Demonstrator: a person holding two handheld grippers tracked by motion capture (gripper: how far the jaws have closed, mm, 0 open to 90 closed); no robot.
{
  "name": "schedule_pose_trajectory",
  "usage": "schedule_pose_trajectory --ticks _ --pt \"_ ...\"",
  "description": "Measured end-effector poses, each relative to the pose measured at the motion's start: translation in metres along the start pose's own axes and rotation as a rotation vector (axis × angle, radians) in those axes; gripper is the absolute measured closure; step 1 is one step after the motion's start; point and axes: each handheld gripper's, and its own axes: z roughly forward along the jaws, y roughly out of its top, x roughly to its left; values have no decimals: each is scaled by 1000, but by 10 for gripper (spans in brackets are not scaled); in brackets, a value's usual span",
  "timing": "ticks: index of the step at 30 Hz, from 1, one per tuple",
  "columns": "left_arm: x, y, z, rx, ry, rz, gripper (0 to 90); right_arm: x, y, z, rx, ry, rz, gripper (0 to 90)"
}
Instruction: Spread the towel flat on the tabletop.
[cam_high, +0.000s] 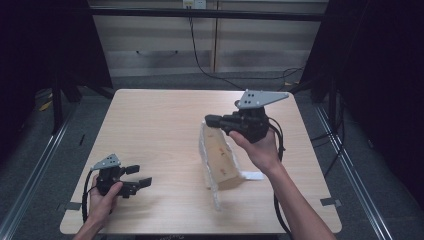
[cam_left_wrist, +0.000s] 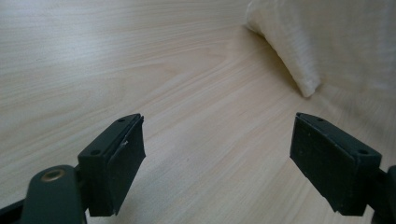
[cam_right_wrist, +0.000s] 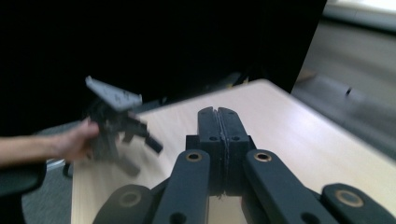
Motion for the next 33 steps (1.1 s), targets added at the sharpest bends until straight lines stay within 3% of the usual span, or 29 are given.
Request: schedule_pose_trajectory --ticks 5,8,11,15,21,26,27,28,31,33 --pt "-1 0 -1 -13 -7 -4 175 4 34 -10 -70 -26 -34 897" --pt "-1 1 -3 -17 -8 1 175 2 37 -13 -94 -37 -25 896" --pt "-1 1 -3 -30 -4 -3 175 -14 10 -3 -32 -73 23 896" --pt "-1 3 -4 -41 -7 -11 176 -38 -41 13 44 -96 116 896" --pt "-10 6 -1 -43 -25 12 197 -56 -99 25 125 -121 209 895" --pt "-20 13 9 -15 -51 29 235 -65 -138 23 165 -141 269 895" --pt "-20 13 9 -15 -51 29 249 -65 -138 23 165 -141 269 895" --pt "-24 19 15 -13 -69 23 270 -67 -152 19 178 -149 287 895" --pt "-36 29 27 24 -77 86 290 -68 -165 9 189 -166 312 894" --pt "-46 33 37 52 -111 119 351 -68 -171 -1 198 -177 318 895"
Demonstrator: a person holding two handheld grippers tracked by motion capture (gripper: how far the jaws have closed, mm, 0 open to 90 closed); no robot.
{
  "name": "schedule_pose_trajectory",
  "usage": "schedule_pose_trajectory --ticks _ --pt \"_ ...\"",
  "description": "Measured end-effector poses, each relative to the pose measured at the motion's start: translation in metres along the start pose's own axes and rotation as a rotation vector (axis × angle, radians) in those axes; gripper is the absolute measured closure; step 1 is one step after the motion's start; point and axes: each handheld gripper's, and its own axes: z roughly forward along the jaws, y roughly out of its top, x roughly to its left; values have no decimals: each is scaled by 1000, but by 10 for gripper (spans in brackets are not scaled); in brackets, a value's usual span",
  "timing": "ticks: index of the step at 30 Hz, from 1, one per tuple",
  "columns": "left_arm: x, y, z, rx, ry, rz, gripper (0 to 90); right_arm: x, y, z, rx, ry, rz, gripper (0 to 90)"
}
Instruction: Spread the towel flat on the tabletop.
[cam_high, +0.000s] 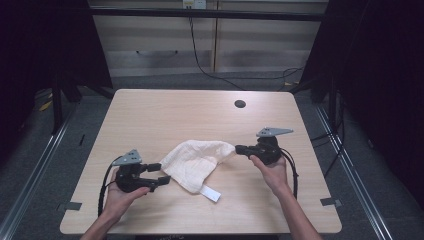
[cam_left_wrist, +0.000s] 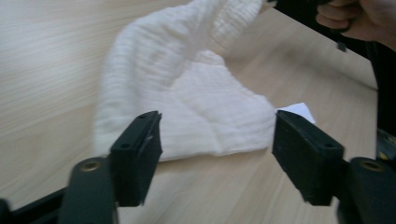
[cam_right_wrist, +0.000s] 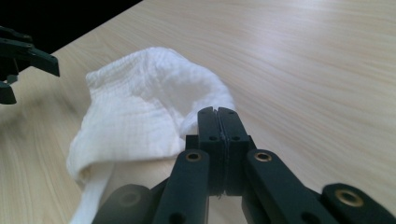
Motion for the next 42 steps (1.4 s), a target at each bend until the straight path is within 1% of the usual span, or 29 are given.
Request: schedule_pose_trajectory --ticks 2,3,4,5,6,7,10,12,13,15,16,18,20,22,24,26,27,28,30,31,32,33,34,36,37,38,40,41,42 --pt "-9 6 11 31 -28 40 378 -3 -6 -7 6 -15 10 894" --pt "-12 9 17 36 -41 61 438 -4 -10 -10 9 -18 14 894" --pt "-15 12 23 45 -48 67 472 -5 -13 -12 8 -22 21 894" --pt "-16 15 29 59 -53 83 498 -6 -16 -14 6 -22 17 894" --pt "-18 17 35 67 -63 90 543 -7 -19 -15 7 -21 23 894" --pt "-19 18 41 68 -59 95 566 -7 -22 -15 9 -26 24 894" --pt "-20 17 55 82 -69 99 607 -11 -32 -15 4 -26 48 893" --pt "-21 15 61 94 -89 96 572 -16 -37 -14 8 -25 55 893" --pt "-21 13 63 99 -91 95 537 -17 -37 -14 11 -32 57 893" --pt "-21 10 67 116 -102 94 460 -19 -36 -15 -5 -31 58 893" --pt "-21 9 69 120 -110 82 416 -19 -36 -16 -8 -34 61 893" --pt "-20 6 74 130 -107 99 376 -18 -36 -15 0 -36 65 892" --pt "-21 4 80 157 -110 120 337 -19 -37 -12 3 -36 56 892" --pt "-22 2 84 173 -102 140 321 -18 -38 -10 12 -38 63 892" --pt "-21 2 86 174 -104 146 312 -18 -37 -9 10 -43 57 891" --pt "-22 0 88 175 -82 155 314 -20 -38 -7 13 -43 66 891" --pt "-22 -1 90 186 -75 160 324 -21 -38 -6 13 -40 63 890" --pt "-21 -2 90 188 -52 178 355 -22 -39 -6 15 -40 63 889" --pt "-20 -3 88 181 -33 172 487 -23 -40 -5 11 -35 68 886" --pt "-18 -3 86 171 -32 170 580 -23 -40 -6 8 -34 68 883" --pt "-15 -3 85 164 -32 152 651 -23 -40 -6 3 -29 66 872" --pt "-14 -3 83 160 -20 146 674 -23 -40 -7 -1 -28 66 858" --pt "-13 -3 83 149 -15 149 732 -23 -40 -7 -3 -25 67 834" --pt "-11 -3 82 141 -28 124 769 -23 -41 -7 -2 -26 70 770" --pt "-11 -2 81 133 -31 122 785 -23 -42 -6 -2 -19 65 737" --pt "-10 -1 79 124 -45 111 789 -23 -42 -5 -2 -17 57 700" --pt "-7 1 76 103 -57 91 793 -23 -43 -4 -6 -2 54 642" --pt "-6 1 75 94 -59 80 792 -22 -43 -4 -9 0 42 620" --pt "-4 2 73 87 -58 77 794 -22 -43 -4 -8 -11 36 592"
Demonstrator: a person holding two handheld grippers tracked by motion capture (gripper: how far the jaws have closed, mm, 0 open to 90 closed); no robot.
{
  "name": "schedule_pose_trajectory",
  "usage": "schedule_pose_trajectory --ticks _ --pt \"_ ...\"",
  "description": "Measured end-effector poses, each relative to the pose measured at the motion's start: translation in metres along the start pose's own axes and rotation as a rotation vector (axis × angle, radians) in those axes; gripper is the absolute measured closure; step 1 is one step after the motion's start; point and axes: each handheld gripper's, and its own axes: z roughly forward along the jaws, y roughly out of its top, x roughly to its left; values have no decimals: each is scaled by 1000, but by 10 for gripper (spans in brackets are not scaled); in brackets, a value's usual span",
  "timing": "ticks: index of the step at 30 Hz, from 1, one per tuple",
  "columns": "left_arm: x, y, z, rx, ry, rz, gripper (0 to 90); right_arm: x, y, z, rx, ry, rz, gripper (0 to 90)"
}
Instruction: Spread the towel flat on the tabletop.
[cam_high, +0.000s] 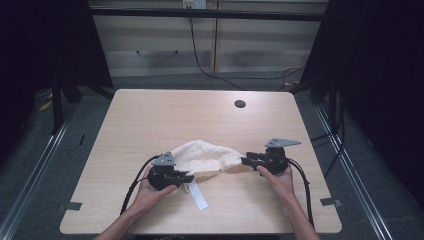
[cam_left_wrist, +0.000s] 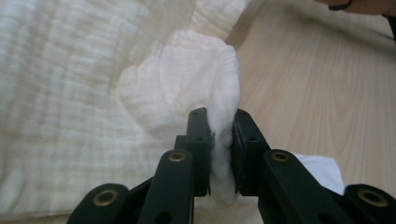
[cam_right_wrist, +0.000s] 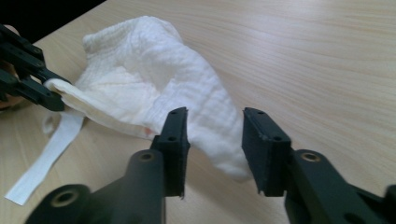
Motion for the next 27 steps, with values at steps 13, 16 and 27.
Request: schedule_pose_trajectory --ticks 13,16,27 --pt "6 6 -11 -69 -29 -64 788 4 -21 -10 55 -15 -28 490" --pt "7 7 -12 -80 -35 -65 787 5 -23 -2 95 -31 -51 496" --pt "10 6 -17 -88 -40 -71 743 3 -18 -1 70 -71 -84 867"
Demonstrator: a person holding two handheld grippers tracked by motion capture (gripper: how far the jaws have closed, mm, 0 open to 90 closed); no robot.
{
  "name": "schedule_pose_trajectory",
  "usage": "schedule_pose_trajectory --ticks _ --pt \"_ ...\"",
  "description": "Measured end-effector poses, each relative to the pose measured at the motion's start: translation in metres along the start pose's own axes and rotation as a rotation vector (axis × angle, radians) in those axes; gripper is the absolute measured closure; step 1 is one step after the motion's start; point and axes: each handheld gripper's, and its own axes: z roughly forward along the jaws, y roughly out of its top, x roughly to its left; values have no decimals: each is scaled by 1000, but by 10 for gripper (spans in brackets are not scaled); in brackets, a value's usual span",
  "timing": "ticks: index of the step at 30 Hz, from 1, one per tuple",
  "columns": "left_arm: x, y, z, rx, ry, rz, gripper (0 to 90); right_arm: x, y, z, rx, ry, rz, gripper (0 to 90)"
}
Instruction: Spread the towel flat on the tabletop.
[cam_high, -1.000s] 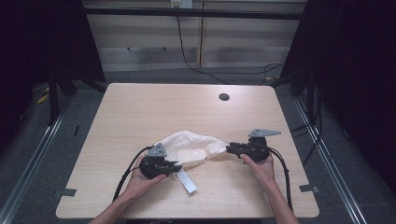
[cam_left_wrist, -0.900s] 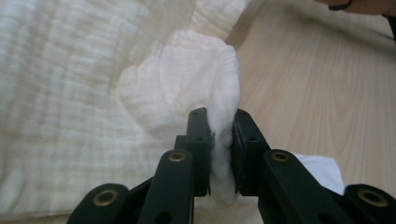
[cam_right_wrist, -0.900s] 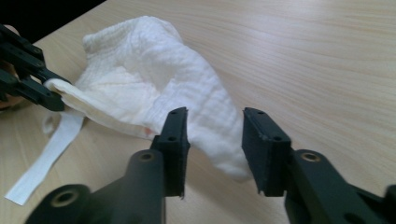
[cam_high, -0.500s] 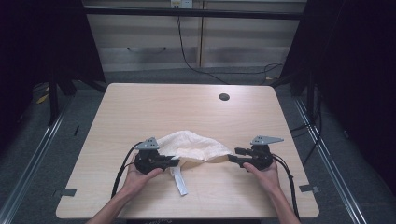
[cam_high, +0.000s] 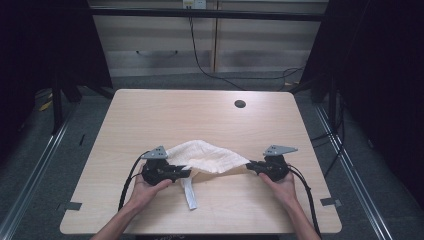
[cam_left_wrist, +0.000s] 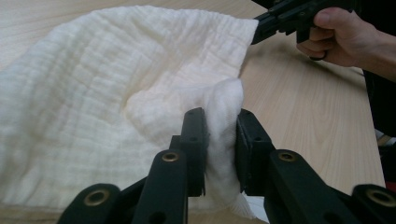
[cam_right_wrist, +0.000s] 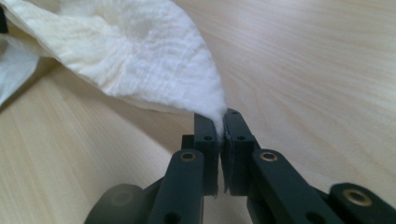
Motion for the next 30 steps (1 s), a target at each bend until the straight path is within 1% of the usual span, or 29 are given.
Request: schedule_pose_trajectory --ticks 2,3,4,5,6,8,9,10,11,12,13,14,17,19,20,22,24,28,30 --pt "1 0 -1 -4 6 -8 714 0 1 -5 -15 3 7 871" --pt "1 0 -1 -4 6 -7 708 0 2 -7 -22 14 3 872" --pt "1 0 -1 -10 1 -8 698 2 2 -9 -20 18 7 872" --pt "1 1 -2 -8 3 -4 680 3 3 -10 -22 21 -4 872" --pt "1 1 -2 -7 14 3 701 4 4 -12 -26 25 2 872" --pt "1 1 -1 -1 12 -3 741 5 5 -14 -32 31 -2 873" --pt "1 0 -1 2 17 1 760 5 5 -15 -36 33 6 873" --pt "1 1 -2 1 19 6 782 4 6 -15 -43 31 1 873" --pt "2 1 -4 -8 15 9 795 4 6 -17 -46 35 7 873" --pt "2 2 -6 -21 12 4 808 3 7 -18 -53 35 3 874" --pt "2 2 -9 -32 13 0 816 3 8 -20 -60 33 15 873" --pt "4 3 -12 -40 19 4 830 2 9 -23 -72 35 17 873" --pt "6 5 -20 -73 29 -12 847 1 13 -31 -105 34 25 875" --pt "7 8 -25 -87 33 -14 854 2 17 -36 -121 35 20 876" --pt "7 10 -28 -97 34 -7 855 3 19 -39 -132 42 16 877" --pt "5 17 -35 -132 35 -1 858 6 26 -44 -141 37 -2 876" --pt "2 23 -43 -154 32 8 859 9 35 -49 -158 41 -16 877" --pt "-4 38 -57 -188 41 47 861 14 54 -61 -176 45 -43 877" --pt "-7 47 -62 -194 48 72 862 17 65 -68 -179 43 -65 877"
